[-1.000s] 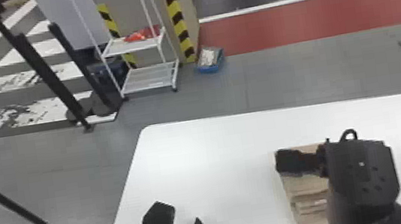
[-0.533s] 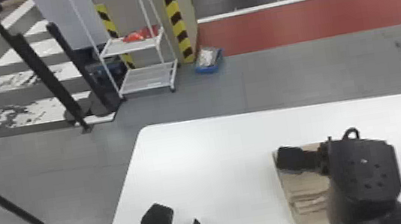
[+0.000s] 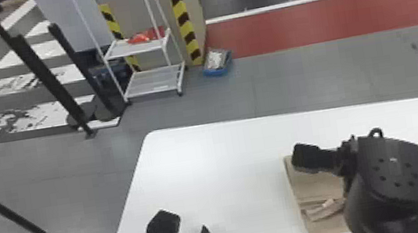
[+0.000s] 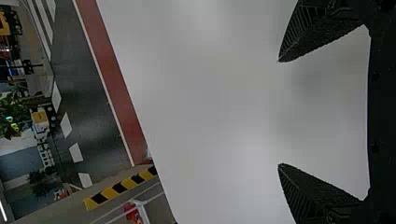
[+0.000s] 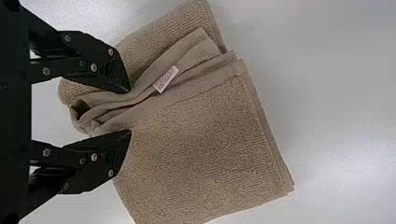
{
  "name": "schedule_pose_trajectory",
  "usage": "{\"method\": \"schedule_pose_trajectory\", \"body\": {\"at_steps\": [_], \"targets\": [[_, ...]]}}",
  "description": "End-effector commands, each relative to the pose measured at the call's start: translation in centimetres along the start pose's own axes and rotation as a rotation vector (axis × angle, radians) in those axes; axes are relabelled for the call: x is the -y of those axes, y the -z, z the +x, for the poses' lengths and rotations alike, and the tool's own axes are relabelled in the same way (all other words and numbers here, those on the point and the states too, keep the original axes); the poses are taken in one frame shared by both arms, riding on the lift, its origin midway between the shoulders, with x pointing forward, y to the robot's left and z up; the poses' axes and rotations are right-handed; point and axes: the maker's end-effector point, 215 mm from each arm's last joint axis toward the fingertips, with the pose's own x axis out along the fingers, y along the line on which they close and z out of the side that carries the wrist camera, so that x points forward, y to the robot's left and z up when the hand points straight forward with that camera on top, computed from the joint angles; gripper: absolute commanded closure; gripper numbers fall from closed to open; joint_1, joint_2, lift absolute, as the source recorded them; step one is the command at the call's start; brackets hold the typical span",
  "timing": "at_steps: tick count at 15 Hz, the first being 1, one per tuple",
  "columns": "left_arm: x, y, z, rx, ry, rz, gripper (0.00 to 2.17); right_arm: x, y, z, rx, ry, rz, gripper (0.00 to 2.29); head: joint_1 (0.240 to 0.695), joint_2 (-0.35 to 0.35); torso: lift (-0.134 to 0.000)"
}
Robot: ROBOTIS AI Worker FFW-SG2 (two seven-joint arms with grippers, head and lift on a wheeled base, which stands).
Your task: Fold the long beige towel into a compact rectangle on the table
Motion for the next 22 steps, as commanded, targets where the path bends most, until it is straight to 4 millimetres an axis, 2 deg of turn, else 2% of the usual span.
{"method": "schedule_pose_trajectory", "body": {"at_steps": [1, 2, 4, 6, 7, 9, 10, 12, 15, 17, 22], "targets": [[-0.1, 0.0, 0.0, -0.001, 0.0, 0.001, 0.07, 0.3, -0.2, -0.1, 0.011, 0.003, -0.005, 0.7, 0.695, 0.245, 0.0], [-0.1, -0.1, 0.0, 0.001, -0.001, 0.001, 0.07, 0.6, -0.4, -0.2, 0.019, 0.005, -0.006, 0.71, 0.695, 0.245, 0.0], [0.0, -0.3, 0.0, 0.003, 0.0, 0.002, 0.07, 1.0, -0.6, -0.3, 0.024, 0.013, -0.013, 1.07, 0.695, 0.245, 0.0], [0.0, -0.4, 0.0, 0.006, 0.001, 0.002, 0.07, 1.7, -0.5, -0.4, 0.027, 0.03, -0.004, 1.19, 0.695, 0.243, 0.0], [0.2, -0.5, 0.0, 0.007, 0.004, 0.002, 0.07, 1.6, -0.6, -0.4, 0.038, 0.022, 0.007, 1.43, 0.695, 0.24, 0.0], [1.2, -1.9, -0.1, 0.055, 0.047, 0.001, 0.06, 1.7, -0.7, -0.6, 0.069, 0.013, 0.03, 1.47, 0.695, 0.235, 0.0], [2.4, -2.9, -0.3, 0.087, 0.11, -0.024, 0.06, 1.5, -1.6, -1.2, 0.121, 0.011, 0.024, 1.47, 0.695, 0.232, 0.0], [4.4, -5.1, -0.9, 0.163, 0.208, -0.089, 0.06, 1.4, -3.3, -3.3, 0.208, 0.019, 0.034, 1.47, 0.695, 0.208, 0.0], [5.9, -6.1, -0.9, 0.182, 0.288, -0.135, 0.06, 1.4, -5.1, -6.2, 0.294, 0.044, 0.028, 1.47, 0.695, 0.193, 0.0], [6.1, -6.5, -0.1, 0.186, 0.301, -0.139, 0.06, 1.0, -5.7, -7.5, 0.326, 0.047, 0.019, 1.47, 0.695, 0.194, 0.0], [6.5, -9.0, 3.5, 0.201, 0.396, -0.178, 0.06, -0.4, -6.4, -10.9, 0.406, 0.044, 0.012, 1.47, 0.695, 0.192, 0.0]]}}
